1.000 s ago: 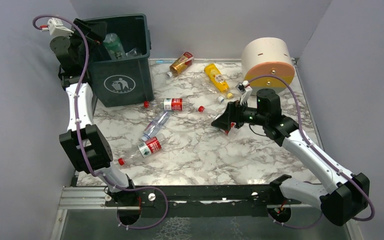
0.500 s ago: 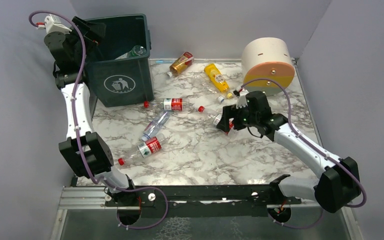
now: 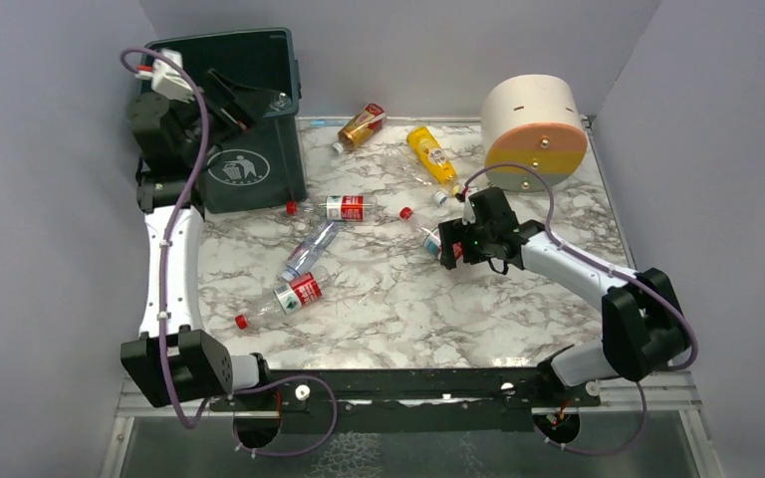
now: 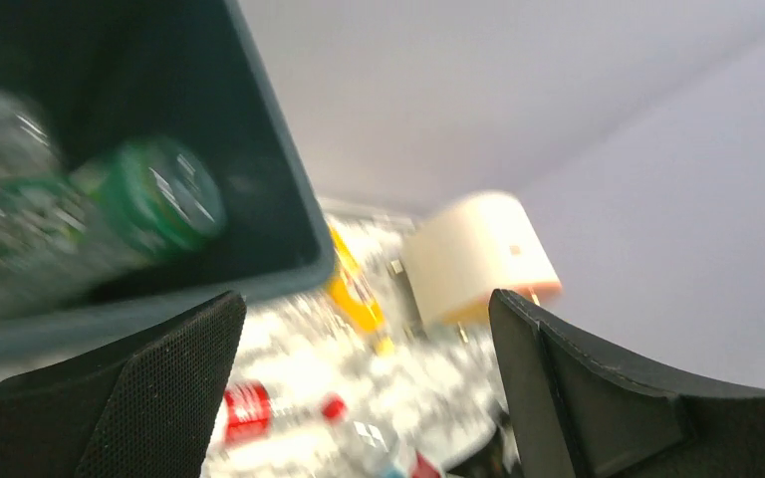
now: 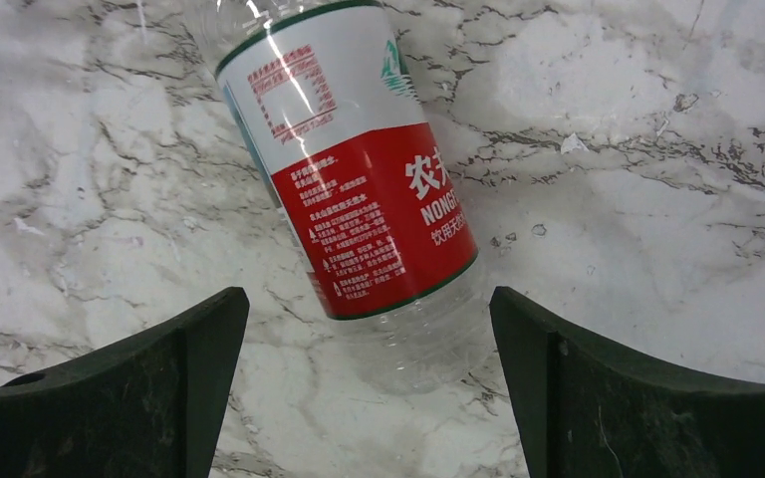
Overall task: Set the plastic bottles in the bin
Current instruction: Place the plastic bottle in the trash bin, then pick up the plastic bottle at the center of the board, then place the plastic bottle in the trash bin, then pick up the plastic bottle at the center of the board.
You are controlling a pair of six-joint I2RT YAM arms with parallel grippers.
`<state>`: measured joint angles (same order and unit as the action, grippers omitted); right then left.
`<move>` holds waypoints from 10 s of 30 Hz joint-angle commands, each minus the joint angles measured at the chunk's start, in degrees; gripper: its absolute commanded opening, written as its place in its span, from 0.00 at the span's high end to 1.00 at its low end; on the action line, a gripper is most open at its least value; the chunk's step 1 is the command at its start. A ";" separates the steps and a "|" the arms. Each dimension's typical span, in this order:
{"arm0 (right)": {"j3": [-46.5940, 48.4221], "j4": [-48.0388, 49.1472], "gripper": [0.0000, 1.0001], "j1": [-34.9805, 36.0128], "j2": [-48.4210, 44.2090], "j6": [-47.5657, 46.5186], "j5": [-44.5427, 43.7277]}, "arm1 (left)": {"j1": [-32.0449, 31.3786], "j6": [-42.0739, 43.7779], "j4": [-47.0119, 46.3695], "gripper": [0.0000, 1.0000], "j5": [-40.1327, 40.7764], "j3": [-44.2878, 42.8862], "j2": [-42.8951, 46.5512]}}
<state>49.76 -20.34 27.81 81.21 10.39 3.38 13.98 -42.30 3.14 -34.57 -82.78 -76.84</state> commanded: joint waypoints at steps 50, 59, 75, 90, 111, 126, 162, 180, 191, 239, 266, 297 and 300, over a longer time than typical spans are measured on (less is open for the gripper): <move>0.78 5.04 0.44 0.50 -14.11 6.65 20.94 | -40.04 -5.51 -12.26 0.01 12.76 30.37 1.94; 0.11 8.03 0.44 0.57 -15.83 10.13 26.17 | -43.59 -7.32 -15.84 0.01 16.18 30.49 0.45; -0.47 9.70 0.43 1.45 -16.41 11.08 29.80 | -47.66 -8.98 -19.30 0.01 19.78 28.78 -2.90; -1.57 9.84 0.42 1.54 -16.72 10.79 29.34 | -48.67 -8.93 -19.24 0.38 19.10 26.42 -5.45; 3.57 -0.98 0.00 1.54 -22.80 8.03 22.78 | -42.54 -0.41 -7.02 0.42 18.66 14.05 -5.08; 2.63 -1.26 0.00 1.54 -22.54 7.90 22.44 | -19.33 3.43 1.10 0.42 8.78 -9.66 -8.98; 4.97 1.62 0.01 1.54 -10.31 6.42 15.88 | 5.53 10.79 9.03 0.01 8.35 -13.38 -13.95; 17.84 10.81 0.12 1.37 15.24 -0.03 -7.60 | 6.15 12.08 15.11 0.01 2.17 1.69 7.64; 25.73 13.51 0.24 0.62 27.51 -5.79 -13.08 | 3.08 6.63 9.72 0.01 -6.85 19.83 17.77; 24.55 13.19 0.68 -2.07 25.68 -6.60 -0.97 | -8.88 7.71 11.69 0.01 -1.83 19.75 15.46; 11.57 12.45 0.65 -2.12 -5.87 8.41 26.03 | -16.06 -10.10 -11.64 0.01 -1.88 31.90 21.35; 8.44 21.44 0.64 -1.73 -6.60 20.53 44.83 | -40.49 -1.66 -24.83 0.01 20.79 35.29 12.67; 7.55 21.69 0.64 -1.36 -6.67 20.87 45.08 | -41.31 -1.20 -26.31 0.01 22.48 35.17 12.19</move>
<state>58.15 -1.43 26.04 75.57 29.87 45.15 -26.37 -45.78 -18.35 -17.17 -46.78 -64.31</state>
